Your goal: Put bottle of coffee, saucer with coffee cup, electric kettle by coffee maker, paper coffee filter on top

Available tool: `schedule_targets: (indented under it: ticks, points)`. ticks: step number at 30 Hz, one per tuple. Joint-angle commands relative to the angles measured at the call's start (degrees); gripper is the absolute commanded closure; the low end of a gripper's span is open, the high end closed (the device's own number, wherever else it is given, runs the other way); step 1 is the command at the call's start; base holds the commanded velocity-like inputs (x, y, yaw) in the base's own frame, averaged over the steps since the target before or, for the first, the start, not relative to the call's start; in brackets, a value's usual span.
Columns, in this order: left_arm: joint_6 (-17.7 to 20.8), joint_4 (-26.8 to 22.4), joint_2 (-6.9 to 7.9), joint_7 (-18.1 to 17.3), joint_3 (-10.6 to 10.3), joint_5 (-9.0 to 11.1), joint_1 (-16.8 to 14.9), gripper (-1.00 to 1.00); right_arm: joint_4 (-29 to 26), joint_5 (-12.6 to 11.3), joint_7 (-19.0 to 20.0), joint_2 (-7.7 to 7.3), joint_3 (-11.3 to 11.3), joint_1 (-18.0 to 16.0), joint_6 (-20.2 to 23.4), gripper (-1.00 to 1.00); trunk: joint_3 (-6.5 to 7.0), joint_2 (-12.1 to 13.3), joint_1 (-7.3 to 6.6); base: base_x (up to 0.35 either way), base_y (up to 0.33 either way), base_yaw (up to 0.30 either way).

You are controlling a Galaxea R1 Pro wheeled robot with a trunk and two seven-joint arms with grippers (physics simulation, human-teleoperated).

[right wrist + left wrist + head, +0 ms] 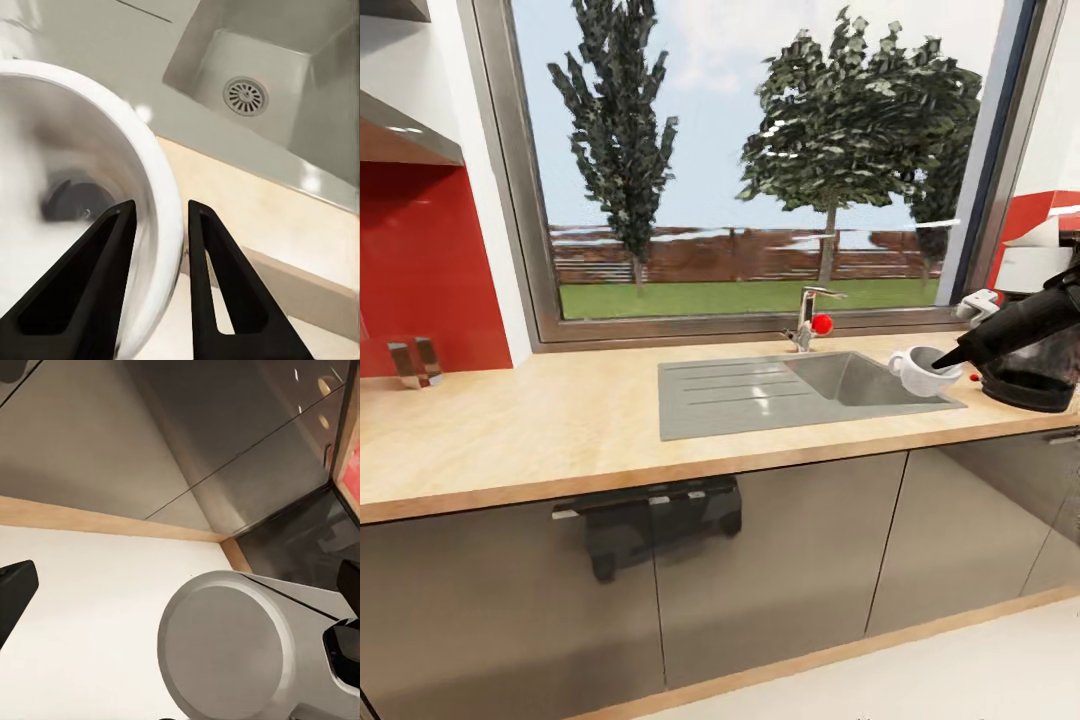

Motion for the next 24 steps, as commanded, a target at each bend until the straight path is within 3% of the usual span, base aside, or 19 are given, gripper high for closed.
schedule_targets:
  ticks: [1, 24]
  points:
    - [-0.44, 0.03, 0.00, -0.15, 0.44, -0.32, -0.04, -1.00, -0.07, 0.55, 0.55, -0.04, 0.11, -0.08, 0.60, 1.00, -0.02, -0.03, -0.01, 0.000, 0.000, -0.177]
    - [-0.43, 0.04, 0.00, -0.15, 0.44, -0.31, -0.04, -1.00, 0.10, 0.54, 0.55, -0.05, 0.11, -0.08, 0.61, 1.00, 1.35, -0.03, -0.01, 0.000, 0.000, -0.219]
